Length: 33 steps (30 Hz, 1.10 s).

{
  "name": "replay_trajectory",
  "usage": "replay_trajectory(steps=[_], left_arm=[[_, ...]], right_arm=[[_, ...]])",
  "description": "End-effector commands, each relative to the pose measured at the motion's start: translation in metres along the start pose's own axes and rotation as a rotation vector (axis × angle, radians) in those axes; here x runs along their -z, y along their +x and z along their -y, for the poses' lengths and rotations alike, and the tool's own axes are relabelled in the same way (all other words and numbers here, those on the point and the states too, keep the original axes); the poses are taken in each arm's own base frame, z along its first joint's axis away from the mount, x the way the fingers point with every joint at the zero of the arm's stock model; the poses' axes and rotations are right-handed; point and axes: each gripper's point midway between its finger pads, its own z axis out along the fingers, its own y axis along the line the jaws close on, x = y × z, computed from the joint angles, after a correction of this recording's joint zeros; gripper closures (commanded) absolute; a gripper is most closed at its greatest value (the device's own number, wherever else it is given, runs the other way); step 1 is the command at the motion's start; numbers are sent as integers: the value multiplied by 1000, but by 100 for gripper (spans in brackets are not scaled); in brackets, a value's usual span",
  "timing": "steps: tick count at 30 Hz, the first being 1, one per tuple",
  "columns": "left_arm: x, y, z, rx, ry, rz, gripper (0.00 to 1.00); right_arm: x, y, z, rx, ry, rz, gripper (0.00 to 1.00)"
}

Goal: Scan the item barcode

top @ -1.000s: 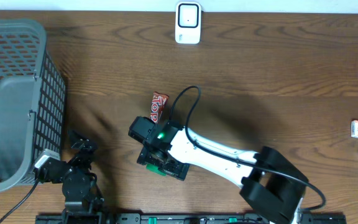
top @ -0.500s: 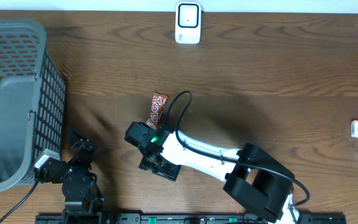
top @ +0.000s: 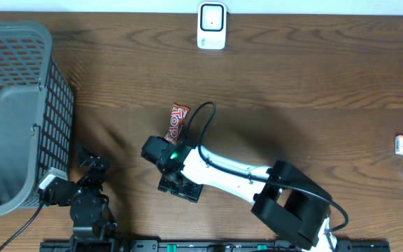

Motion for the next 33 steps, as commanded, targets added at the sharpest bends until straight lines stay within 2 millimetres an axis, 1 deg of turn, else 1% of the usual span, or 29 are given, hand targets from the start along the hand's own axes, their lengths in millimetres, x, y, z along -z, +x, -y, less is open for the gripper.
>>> replay_trajectory(steps=[1, 2, 3, 6, 8, 10, 14, 17, 20, 23, 27, 29, 33], left_arm=[[-1, 8, -9, -21, -32, -13, 3], [-1, 8, -8, -21, -31, -13, 3], [-1, 8, -9, -21, -31, -13, 3], [-1, 8, -9, -21, -32, -13, 3], [-1, 8, -8, -21, -31, -13, 3], [-1, 8, -9, -21, -32, -13, 3], [-1, 8, -9, -21, -32, -13, 3], [-1, 8, -8, -21, -31, -13, 3], [-1, 8, -9, -21, -32, -13, 3], [-1, 8, -9, -21, -32, -13, 3], [-1, 8, -8, -21, -31, -13, 3], [-1, 8, -9, -21, -32, -13, 3], [-1, 8, -9, -21, -32, -13, 3]], right_arm=[[26, 5, -9, 35, -85, -73, 65], [36, 3, -11, 43, -115, -76, 63], [42, 1, -12, 49, -131, -74, 61], [69, -8, -15, 82, -205, -73, 51], [80, -9, -15, 87, -239, -109, 51], [87, -10, -14, 79, -268, -177, 54], [96, -15, -8, 34, -300, -296, 56], [104, -23, -5, -5, -331, -350, 58], [112, -22, -7, -20, -370, -412, 59], [120, -20, -7, -16, -406, -472, 57], [123, -20, 6, -74, -373, -516, 55], [124, -23, 8, -84, -375, -523, 56], [125, -36, 16, -123, -377, -516, 57]])
